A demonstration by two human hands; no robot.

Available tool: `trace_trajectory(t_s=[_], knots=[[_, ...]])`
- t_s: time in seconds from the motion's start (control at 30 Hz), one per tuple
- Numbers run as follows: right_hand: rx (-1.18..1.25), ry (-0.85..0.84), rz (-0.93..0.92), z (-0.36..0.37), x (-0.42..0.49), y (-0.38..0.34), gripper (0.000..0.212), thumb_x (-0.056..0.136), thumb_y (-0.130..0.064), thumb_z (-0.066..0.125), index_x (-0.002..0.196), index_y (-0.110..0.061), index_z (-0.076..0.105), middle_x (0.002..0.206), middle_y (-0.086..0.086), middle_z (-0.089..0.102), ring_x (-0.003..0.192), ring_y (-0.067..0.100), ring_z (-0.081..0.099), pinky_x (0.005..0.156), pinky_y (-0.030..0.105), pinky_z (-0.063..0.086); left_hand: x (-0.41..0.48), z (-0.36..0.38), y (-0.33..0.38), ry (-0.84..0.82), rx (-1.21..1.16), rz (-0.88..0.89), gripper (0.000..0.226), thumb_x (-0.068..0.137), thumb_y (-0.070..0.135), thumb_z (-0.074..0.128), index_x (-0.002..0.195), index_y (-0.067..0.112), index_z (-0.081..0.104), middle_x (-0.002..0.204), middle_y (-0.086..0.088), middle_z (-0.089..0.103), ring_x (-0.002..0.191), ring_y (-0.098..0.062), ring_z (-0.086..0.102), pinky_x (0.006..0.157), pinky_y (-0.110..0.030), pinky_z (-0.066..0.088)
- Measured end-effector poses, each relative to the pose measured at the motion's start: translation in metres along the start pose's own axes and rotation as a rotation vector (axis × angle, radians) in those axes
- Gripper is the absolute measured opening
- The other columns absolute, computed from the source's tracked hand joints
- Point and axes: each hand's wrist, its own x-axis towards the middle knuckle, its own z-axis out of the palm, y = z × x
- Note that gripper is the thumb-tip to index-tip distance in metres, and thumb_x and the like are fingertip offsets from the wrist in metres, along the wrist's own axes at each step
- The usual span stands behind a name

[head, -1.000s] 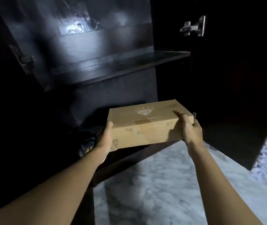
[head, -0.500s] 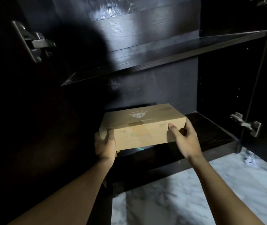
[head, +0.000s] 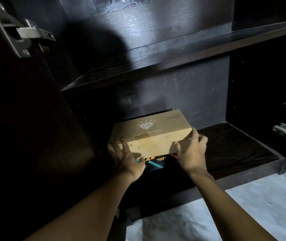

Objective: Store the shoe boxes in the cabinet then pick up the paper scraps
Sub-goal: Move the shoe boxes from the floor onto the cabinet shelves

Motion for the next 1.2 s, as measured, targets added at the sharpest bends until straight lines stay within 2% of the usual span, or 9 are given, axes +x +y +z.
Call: trace_trajectory(t_s=[0.23,0.37,0.5,0.63,0.7,0.83,0.93,1.07,1.2], knots=[[-0.039,-0.358,0.032,0.004,0.029,-0.014,0.099,0.088,-0.007,0.071,0.157,-0.031,0.004,0.156,0.003,0.016,0.133,0.029,0.044,0.117,0.045,0.034,0.040,-0.020,0.000,-0.227,-0.005,-0.027,0.098,0.091,0.036,0.057,0.151,0.030,-0.019,0.152,-0.009,-0.041,0.139,-0.030,-0.038,0.119,-0.050,-0.005],[-0.056,-0.478,0.086,0.017,0.046,-0.018,0.101,0.091,-0.018,0.069,0.158,-0.033,-0.006,0.166,0.000,-0.014,0.149,0.030,0.021,0.121,0.044,0.015,0.052,-0.022,0.008,-0.287,0.041,-0.063,0.106,0.086,0.039,0.060,0.149,0.031,-0.026,0.150,-0.009,-0.043,0.138,-0.033,-0.039,0.119,-0.054,-0.005],[-0.033,-0.473,0.103,0.023,0.050,-0.021,0.098,0.087,-0.024,0.073,0.158,-0.028,0.006,0.144,-0.004,0.044,0.136,0.024,0.042,0.120,0.044,0.025,0.050,-0.023,0.012,-0.309,0.032,-0.063,0.106,0.087,0.037,0.058,0.147,0.030,-0.029,0.148,-0.010,-0.045,0.137,-0.035,-0.040,0.115,-0.054,-0.008],[-0.053,-0.454,0.056,0.007,0.035,-0.017,0.068,0.090,-0.026,0.069,0.148,-0.034,0.035,0.115,-0.011,0.060,0.111,0.015,0.059,0.110,0.044,0.042,0.041,-0.031,0.022,-0.304,0.052,-0.056,0.099,0.090,0.034,0.056,0.151,0.025,-0.022,0.151,-0.013,-0.041,0.140,-0.038,-0.033,0.117,-0.054,-0.002],[-0.064,-0.412,0.017,-0.009,0.021,-0.014,0.046,0.095,-0.023,0.063,0.137,-0.034,0.048,0.106,-0.017,0.061,0.102,0.006,0.059,0.105,0.035,0.043,0.033,-0.032,0.031,-0.277,0.046,-0.021,0.088,0.093,0.031,0.053,0.154,0.021,-0.008,0.155,-0.013,-0.033,0.143,-0.039,-0.026,0.119,-0.051,0.004],[-0.133,-0.273,-0.070,-0.046,-0.017,-0.003,0.060,0.087,-0.039,0.065,0.144,-0.038,0.044,0.136,-0.009,0.059,0.126,0.013,0.056,0.108,0.032,0.044,0.013,-0.021,0.047,-0.167,-0.009,0.059,0.080,0.077,0.042,0.058,0.149,0.020,0.032,0.160,-0.008,0.018,0.149,-0.031,0.012,0.118,-0.044,0.026],[-0.183,-0.182,-0.062,-0.087,-0.049,0.007,0.055,0.093,-0.037,0.063,0.145,-0.032,0.046,0.145,-0.008,0.050,0.135,0.013,0.047,0.109,0.025,0.035,-0.019,-0.016,0.073,-0.233,-0.012,0.235,0.057,0.068,0.047,0.051,0.117,0.019,0.061,0.121,-0.005,0.065,0.115,-0.027,0.058,0.096,-0.034,0.049],[-0.244,-0.016,0.033,-0.148,-0.088,0.023,0.056,0.096,-0.039,0.059,0.148,-0.026,0.043,0.149,0.001,0.049,0.134,0.020,0.048,0.106,0.031,0.040,-0.076,-0.020,0.117,-0.382,-0.005,0.481,0.027,0.088,0.036,0.059,0.103,0.015,0.068,0.115,-0.007,0.068,0.107,-0.026,0.062,0.090,-0.029,0.046],[-0.328,0.079,0.177,-0.217,-0.139,0.036,0.057,0.098,-0.044,0.052,0.150,-0.024,0.038,0.151,0.002,0.046,0.138,0.019,0.044,0.104,0.038,0.043,-0.136,-0.034,0.158,-0.469,-0.030,0.674,0.038,0.093,0.035,0.058,0.126,0.018,0.063,0.129,-0.003,0.063,0.120,-0.021,0.057,0.095,-0.019,0.038]])
